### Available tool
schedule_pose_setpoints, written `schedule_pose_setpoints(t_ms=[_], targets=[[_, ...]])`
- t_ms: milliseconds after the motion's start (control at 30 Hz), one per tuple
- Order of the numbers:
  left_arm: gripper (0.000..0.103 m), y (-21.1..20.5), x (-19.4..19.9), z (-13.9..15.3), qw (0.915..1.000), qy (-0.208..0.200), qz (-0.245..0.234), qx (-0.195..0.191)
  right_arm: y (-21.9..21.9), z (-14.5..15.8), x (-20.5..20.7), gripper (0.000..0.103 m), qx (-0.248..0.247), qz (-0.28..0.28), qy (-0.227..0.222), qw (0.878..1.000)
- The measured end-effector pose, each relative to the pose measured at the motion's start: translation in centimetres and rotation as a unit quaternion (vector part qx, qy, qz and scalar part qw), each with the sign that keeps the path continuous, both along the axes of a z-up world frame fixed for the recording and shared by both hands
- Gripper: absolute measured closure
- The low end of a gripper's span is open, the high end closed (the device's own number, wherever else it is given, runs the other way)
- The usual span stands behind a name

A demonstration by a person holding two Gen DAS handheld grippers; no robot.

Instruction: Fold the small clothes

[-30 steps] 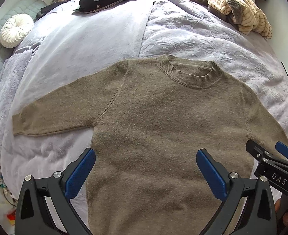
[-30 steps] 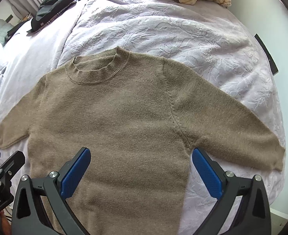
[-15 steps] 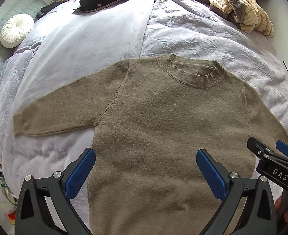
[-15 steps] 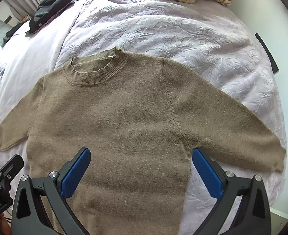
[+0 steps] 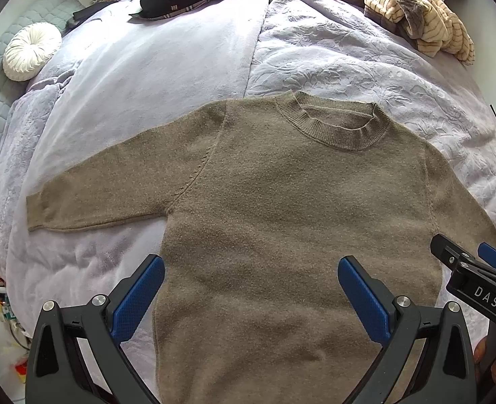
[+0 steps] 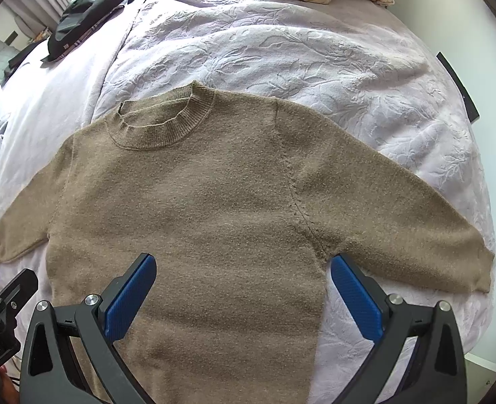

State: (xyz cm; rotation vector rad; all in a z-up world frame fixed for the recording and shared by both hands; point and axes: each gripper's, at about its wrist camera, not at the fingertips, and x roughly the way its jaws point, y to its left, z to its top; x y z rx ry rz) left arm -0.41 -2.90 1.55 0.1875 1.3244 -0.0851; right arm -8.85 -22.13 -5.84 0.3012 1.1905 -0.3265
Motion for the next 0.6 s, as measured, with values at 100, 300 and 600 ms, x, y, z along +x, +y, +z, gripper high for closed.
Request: schedule_pose_setpoints(t_ms=[100,300,600], targets=[[0.000,-0.09,-0.01,0.03,1.0000,0.000,0.000,0.000,-0.06,0.08,-0.08,0.000,0.000,0.000,-0.001,1.000],[0.000,-0.30,-0.08,0.12,1.0000,-0.001,-0.003,0.003,-0.05,0.12,-0.17,0.000,0.001,-0.002,-0.001,1.000],[0.000,-0.18,-0.09,0.16,1.0000,0.000,-0.001,0.007,-0.18,0.11,-0.30,0.000,0.001,0.001,-0.001,1.000]])
